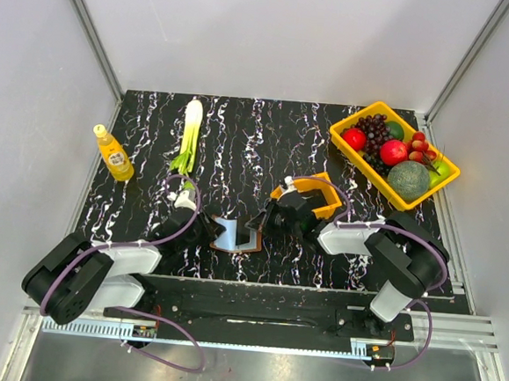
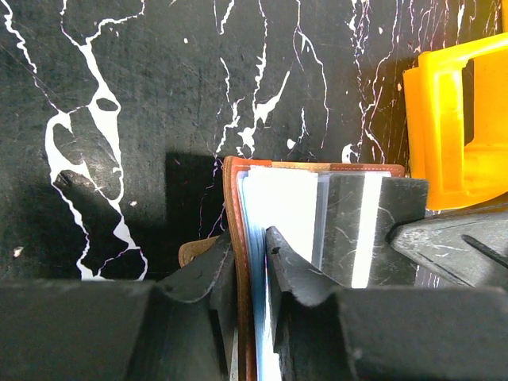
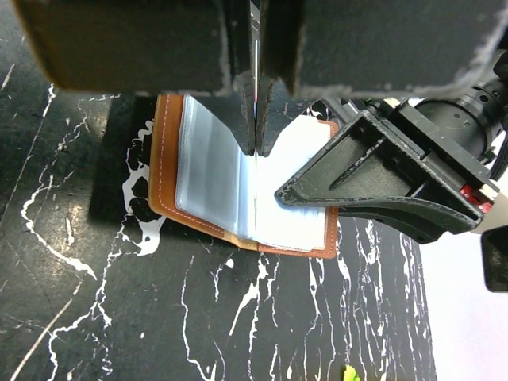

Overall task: Put the credit cards into the card holder
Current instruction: Insert the credit card into the card holder.

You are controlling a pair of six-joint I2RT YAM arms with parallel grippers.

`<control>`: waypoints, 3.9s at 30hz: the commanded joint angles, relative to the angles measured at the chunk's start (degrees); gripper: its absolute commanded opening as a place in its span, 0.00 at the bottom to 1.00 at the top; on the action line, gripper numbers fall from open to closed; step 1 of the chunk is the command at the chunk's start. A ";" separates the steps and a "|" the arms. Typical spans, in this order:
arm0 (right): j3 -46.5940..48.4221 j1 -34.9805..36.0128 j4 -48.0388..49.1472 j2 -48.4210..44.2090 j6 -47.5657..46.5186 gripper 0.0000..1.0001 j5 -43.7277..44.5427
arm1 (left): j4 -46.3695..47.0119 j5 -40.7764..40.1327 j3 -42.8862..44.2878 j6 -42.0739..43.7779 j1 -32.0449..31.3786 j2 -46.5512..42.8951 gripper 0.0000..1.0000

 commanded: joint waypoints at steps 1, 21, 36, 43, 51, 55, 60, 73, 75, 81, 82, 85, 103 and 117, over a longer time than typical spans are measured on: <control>0.72 -0.18 3.32 2.20 -0.71 0.00 -1.35 | -3.58 -2.92 -0.12 0.83 -0.27 1.96 0.25; -1.39 -0.88 9.02 6.69 -3.27 0.00 -3.99 | -9.73 -6.26 2.52 3.55 -0.27 2.32 0.42; -0.25 0.09 3.57 6.78 -3.36 0.00 3.14 | -12.81 -8.55 3.58 5.31 -0.27 3.99 0.29; -2.00 0.00 9.54 6.60 -2.13 0.00 1.29 | -12.28 -8.02 3.58 5.40 -0.27 5.65 0.33; -3.76 0.17 17.10 7.83 -0.20 0.00 -2.39 | -13.60 -9.25 4.28 4.70 -0.27 7.41 0.32; -4.46 0.17 18.25 6.52 -0.19 0.00 -2.41 | -14.48 -9.95 4.81 4.35 -0.27 7.68 0.32; -4.55 0.09 18.77 6.69 -0.20 0.00 -1.61 | -15.09 -9.95 5.69 4.70 -0.27 8.73 0.33; -2.98 0.09 4.13 -4.28 -7.04 0.00 9.09 | -14.74 -9.07 6.48 5.31 -0.97 9.61 0.36; -0.35 0.09 -0.79 -6.22 -9.58 0.00 9.90 | -14.48 -8.81 6.48 5.14 -1.24 9.61 0.37; 4.76 0.17 -1.88 0.00 -8.20 0.00 5.51 | -14.57 -8.64 6.92 4.08 -1.85 9.44 0.41; 5.11 0.17 -1.35 1.23 -7.06 0.00 5.33 | -14.65 -8.55 6.92 3.99 -1.77 9.17 0.41; 6.08 0.26 -0.82 4.48 -5.82 0.00 5.68 | -15.88 -9.25 6.92 3.47 -1.85 7.95 0.45; 10.74 1.93 -8.46 5.81 -8.54 0.00 7.18 | -41.72 -20.42 17.99 11.19 -1.68 -12.53 0.62; 12.59 3.16 -11.63 4.58 -10.12 0.00 10.78 | -32.23 -2.15 19.92 16.82 -1.94 -14.75 0.40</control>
